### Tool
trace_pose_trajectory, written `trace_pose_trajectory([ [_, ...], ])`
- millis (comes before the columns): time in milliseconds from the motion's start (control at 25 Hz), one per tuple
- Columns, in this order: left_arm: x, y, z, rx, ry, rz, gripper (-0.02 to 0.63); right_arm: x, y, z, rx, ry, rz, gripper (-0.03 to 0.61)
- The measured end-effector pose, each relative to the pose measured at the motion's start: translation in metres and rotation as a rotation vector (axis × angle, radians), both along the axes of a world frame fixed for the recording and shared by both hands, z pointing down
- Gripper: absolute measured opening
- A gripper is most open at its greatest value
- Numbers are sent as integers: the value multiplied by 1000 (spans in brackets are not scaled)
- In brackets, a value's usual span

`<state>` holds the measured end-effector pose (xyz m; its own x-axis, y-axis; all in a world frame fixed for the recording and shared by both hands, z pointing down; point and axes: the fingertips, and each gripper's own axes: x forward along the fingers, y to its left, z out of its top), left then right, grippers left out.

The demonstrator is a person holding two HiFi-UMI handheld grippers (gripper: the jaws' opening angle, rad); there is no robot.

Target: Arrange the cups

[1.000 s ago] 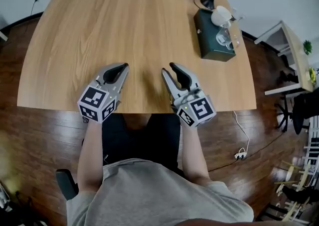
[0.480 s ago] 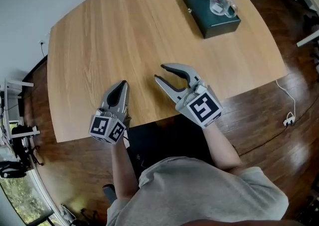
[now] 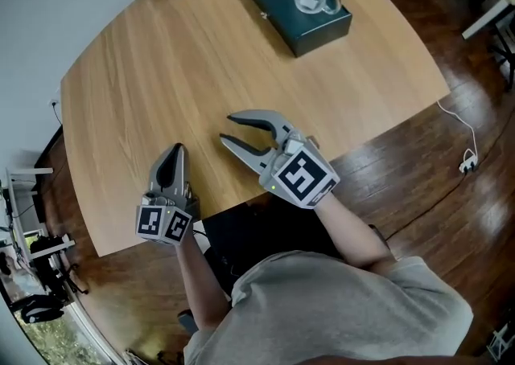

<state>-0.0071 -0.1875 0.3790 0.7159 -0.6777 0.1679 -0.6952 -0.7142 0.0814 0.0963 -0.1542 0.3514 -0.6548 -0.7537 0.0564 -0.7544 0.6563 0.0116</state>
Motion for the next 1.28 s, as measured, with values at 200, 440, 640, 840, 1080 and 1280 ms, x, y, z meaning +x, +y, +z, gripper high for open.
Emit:
trace_pose_trajectory([
  [200,4,-1,2,-1,2,-2,11,2,0,2,1,14,3,118],
  [440,4,-2,1,6,0,-6,11,1,0,4,7,39,13,118],
  [640,6,-1,3,7,6,-7,11,3,0,6,6,51,22,118],
  [840,5,-3,2,7,3,-2,11,3,-1,8,-11,61,29,118],
  [1080,2,-2,1,6,3,-3,11,4,-2,8,-23,62,39,118],
  [1280,1,-4,-1,9,3,-7,11,5,-5,6,-10,55,46,118],
])
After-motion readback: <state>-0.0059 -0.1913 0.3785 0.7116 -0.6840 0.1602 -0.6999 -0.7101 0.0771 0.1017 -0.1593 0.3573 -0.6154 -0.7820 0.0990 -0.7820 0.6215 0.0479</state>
